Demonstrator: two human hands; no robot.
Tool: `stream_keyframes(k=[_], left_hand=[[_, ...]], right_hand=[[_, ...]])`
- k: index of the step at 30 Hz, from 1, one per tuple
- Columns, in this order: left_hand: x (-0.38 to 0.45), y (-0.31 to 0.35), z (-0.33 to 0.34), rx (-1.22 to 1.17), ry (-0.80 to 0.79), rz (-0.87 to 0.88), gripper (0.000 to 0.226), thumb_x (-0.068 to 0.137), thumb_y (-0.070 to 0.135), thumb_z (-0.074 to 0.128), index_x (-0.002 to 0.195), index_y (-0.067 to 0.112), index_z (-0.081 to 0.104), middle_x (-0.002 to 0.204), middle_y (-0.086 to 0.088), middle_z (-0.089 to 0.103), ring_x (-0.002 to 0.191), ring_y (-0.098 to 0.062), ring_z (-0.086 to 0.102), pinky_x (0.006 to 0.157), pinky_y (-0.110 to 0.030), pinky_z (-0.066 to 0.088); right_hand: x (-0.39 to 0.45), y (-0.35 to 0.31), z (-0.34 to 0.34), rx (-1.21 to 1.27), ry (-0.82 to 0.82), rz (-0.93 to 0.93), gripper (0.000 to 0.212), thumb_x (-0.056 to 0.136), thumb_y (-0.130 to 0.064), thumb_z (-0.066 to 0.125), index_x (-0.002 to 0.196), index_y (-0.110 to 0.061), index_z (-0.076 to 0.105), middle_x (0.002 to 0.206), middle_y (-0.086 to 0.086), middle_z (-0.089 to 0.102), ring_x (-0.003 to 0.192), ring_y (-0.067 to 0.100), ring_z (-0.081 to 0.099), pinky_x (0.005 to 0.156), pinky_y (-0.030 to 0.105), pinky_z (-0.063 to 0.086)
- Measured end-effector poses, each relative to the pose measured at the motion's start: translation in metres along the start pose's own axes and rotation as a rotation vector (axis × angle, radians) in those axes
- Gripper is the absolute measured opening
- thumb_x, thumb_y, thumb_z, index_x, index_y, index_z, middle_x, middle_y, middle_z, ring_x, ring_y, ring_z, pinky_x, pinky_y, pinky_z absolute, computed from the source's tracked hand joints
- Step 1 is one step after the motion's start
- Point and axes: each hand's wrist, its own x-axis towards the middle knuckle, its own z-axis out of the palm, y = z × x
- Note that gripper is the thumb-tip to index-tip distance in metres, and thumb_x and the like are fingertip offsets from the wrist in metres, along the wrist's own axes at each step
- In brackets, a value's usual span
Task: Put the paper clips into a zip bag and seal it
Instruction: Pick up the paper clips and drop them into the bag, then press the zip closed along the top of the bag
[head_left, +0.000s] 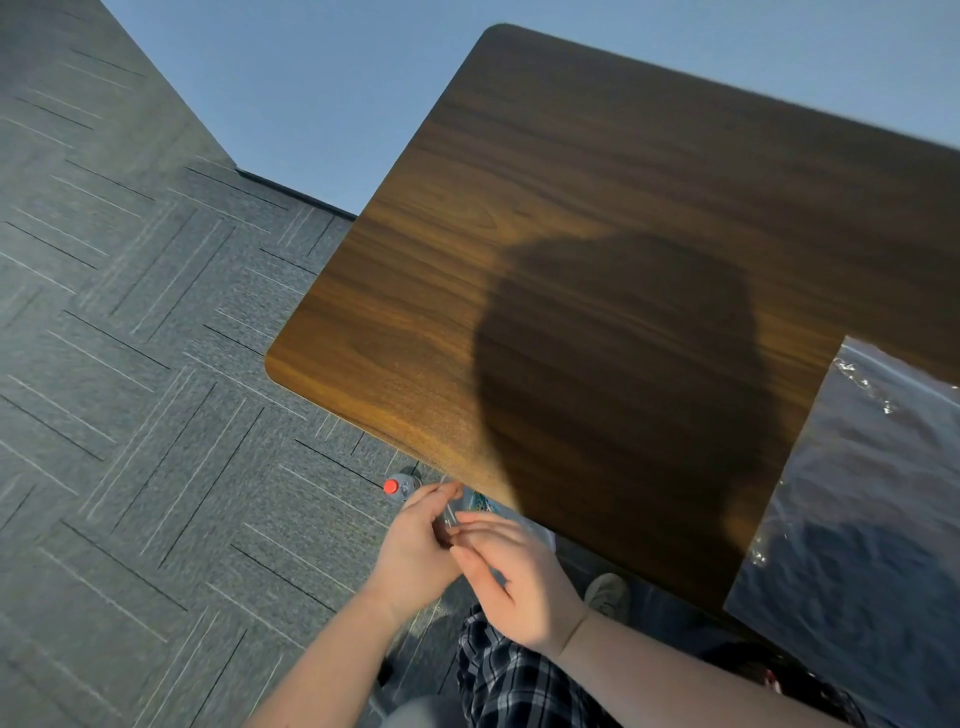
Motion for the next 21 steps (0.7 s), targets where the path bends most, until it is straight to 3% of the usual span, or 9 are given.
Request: stream_keyframes(k=[3,5,7,9,11,13,15,18,21], left_hand=[[-0.002,0.001,0.000,0.011,0.004,0.020,0.056,0.071,0.004,0.069,0.124,0.008,0.051,0.117,0.007,0.048,0.115,-0.002,0.040,0.086,0.007,0.024],[-0.004,0.002,0.000,0.014,0.010,0.017,0.058,0.070,0.003,0.068,0.125,0.010,0.051,0.116,0.006,0.050,0.111,-0.009,0.049,0.094,-0.011,0.033],[-0.006,0.003,-0.001,0.027,0.015,-0.013,0.059,0.069,0.001,0.065,0.126,0.011,0.051,0.110,0.007,0.052,0.091,-0.016,0.058,0.085,-0.023,0.045],[-0.008,0.008,-0.004,0.041,0.034,-0.034,0.058,0.068,0.000,0.063,0.124,0.011,0.053,0.103,0.008,0.052,0.063,-0.008,0.054,0.067,-0.014,0.045],[-0.011,0.015,-0.008,0.058,0.060,-0.042,0.057,0.068,-0.001,0.064,0.123,0.010,0.054,0.102,0.005,0.052,0.056,-0.004,0.050,0.058,-0.007,0.042],[-0.015,0.024,-0.014,0.063,0.074,-0.045,0.058,0.069,0.000,0.064,0.124,0.010,0.052,0.102,0.001,0.052,0.059,-0.007,0.053,0.059,-0.009,0.043],[-0.021,0.035,-0.019,0.067,0.085,-0.052,0.056,0.068,0.001,0.065,0.123,0.011,0.053,0.101,-0.001,0.052,0.061,-0.008,0.054,0.064,-0.017,0.044],[-0.030,0.052,-0.028,0.107,0.099,-0.072,0.052,0.068,0.005,0.065,0.119,0.011,0.056,0.103,-0.004,0.053,0.073,-0.015,0.055,0.077,-0.029,0.047],[-0.041,0.074,-0.038,0.125,0.148,-0.093,0.051,0.069,0.010,0.065,0.120,0.012,0.056,0.112,-0.006,0.057,0.095,-0.026,0.062,0.087,-0.032,0.048]], right_hand=[[-0.002,-0.001,-0.006,0.019,0.063,0.017,0.047,0.098,-0.036,0.036,0.093,-0.003,0.069,0.097,0.011,0.073,0.107,0.010,0.060,0.098,0.021,0.043],[0.000,-0.004,-0.012,0.001,0.114,0.005,0.046,0.098,-0.032,0.037,0.089,0.000,0.068,0.092,0.013,0.072,0.100,0.010,0.060,0.095,0.015,0.042],[0.003,-0.006,-0.019,-0.027,0.109,0.014,0.045,0.098,-0.031,0.037,0.089,0.000,0.068,0.092,0.011,0.072,0.097,0.009,0.060,0.093,0.014,0.042],[0.006,-0.007,-0.026,-0.064,0.060,0.034,0.037,0.098,-0.028,0.041,0.092,-0.004,0.069,0.093,0.007,0.072,0.093,0.010,0.062,0.089,0.018,0.047],[0.008,-0.007,-0.033,-0.121,-0.024,0.057,0.033,0.097,-0.024,0.041,0.084,-0.007,0.066,0.079,0.005,0.068,0.076,0.013,0.061,0.074,0.029,0.051],[0.011,-0.009,-0.040,-0.184,-0.117,0.062,0.036,0.096,-0.026,0.037,0.074,-0.008,0.058,0.064,0.005,0.057,0.061,0.015,0.052,0.059,0.037,0.047],[0.016,-0.014,-0.047,-0.243,-0.189,0.041,0.036,0.096,-0.027,0.037,0.071,-0.009,0.054,0.061,0.003,0.052,0.056,0.015,0.048,0.055,0.038,0.044],[0.024,-0.027,-0.057,-0.300,-0.295,0.012,0.031,0.097,-0.022,0.042,0.067,-0.013,0.050,0.057,-0.005,0.043,0.056,0.014,0.043,0.055,0.034,0.036],[0.033,-0.042,-0.067,-0.369,-0.392,0.005,0.036,0.095,-0.033,0.041,0.068,-0.014,0.054,0.060,-0.004,0.049,0.063,0.016,0.049,0.064,0.036,0.044]])
